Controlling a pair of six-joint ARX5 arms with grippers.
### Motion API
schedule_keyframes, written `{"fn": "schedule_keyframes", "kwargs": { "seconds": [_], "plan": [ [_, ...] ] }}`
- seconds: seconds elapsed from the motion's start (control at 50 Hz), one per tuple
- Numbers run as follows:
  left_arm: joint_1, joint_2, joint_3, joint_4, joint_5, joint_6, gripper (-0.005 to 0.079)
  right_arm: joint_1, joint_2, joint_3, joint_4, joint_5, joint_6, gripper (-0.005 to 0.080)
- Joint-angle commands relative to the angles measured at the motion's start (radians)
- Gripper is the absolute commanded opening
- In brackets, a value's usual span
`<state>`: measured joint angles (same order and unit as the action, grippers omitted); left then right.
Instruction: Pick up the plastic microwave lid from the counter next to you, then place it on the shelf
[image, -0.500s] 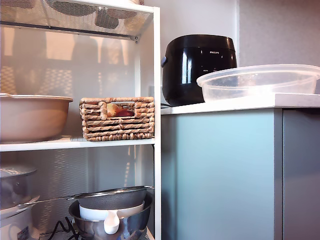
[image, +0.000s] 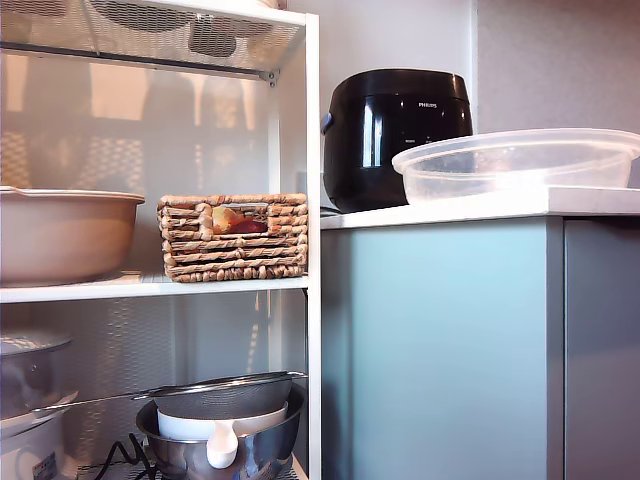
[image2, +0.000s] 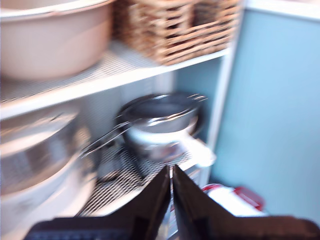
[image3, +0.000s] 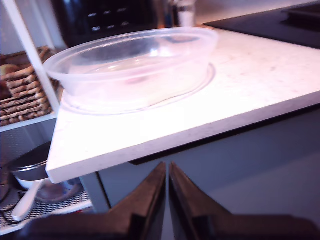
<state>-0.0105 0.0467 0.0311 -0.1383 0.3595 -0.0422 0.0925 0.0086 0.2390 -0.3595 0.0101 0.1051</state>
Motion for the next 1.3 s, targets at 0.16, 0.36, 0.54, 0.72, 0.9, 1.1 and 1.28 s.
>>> {"fn": "schedule_keyframes", "kwargs": {
  "seconds": [0.16, 0.36, 0.54, 0.72, 0.9, 1.1, 1.28],
  "plan": [
    [0.001, -0.003, 0.045, 0.134, 0.09, -0.065, -0.0021, -0.001, -0.005, -0.001, 0.067, -0.105, 0.001, -0.0012],
    [-0.002, 0.001, 0.086, 0.135, 0.206, -0.074, -0.0021, -0.001, -0.005, -0.001, 0.112, -0.252, 0.0, -0.0012],
    [-0.026, 0.047, 0.124, 0.134, 0.324, -0.064, -0.0021, -0.001, 0.011, 0.047, 0.068, -0.326, -0.001, -0.0012],
    [-0.074, 0.171, 0.179, 0.132, 0.4, 0.055, -0.0021, -0.001, 0.096, 0.131, 0.016, -0.433, -0.076, -0.0012],
    [-0.142, 0.328, 0.219, 0.139, 0.415, 0.157, -0.0021, -0.001, 0.269, 0.224, -0.043, -0.472, -0.318, 0.0067],
    [-0.22, 0.455, 0.222, 0.252, 0.418, 0.221, -0.0015, -0.001, 0.499, 0.33, -0.055, -0.416, -0.614, 0.024],
    [-0.282, 0.53, 0.222, 0.358, 0.409, 0.281, 0.0122, -0.001, 0.706, 0.457, -0.046, -0.409, -0.744, 0.0271]
  ]
}}
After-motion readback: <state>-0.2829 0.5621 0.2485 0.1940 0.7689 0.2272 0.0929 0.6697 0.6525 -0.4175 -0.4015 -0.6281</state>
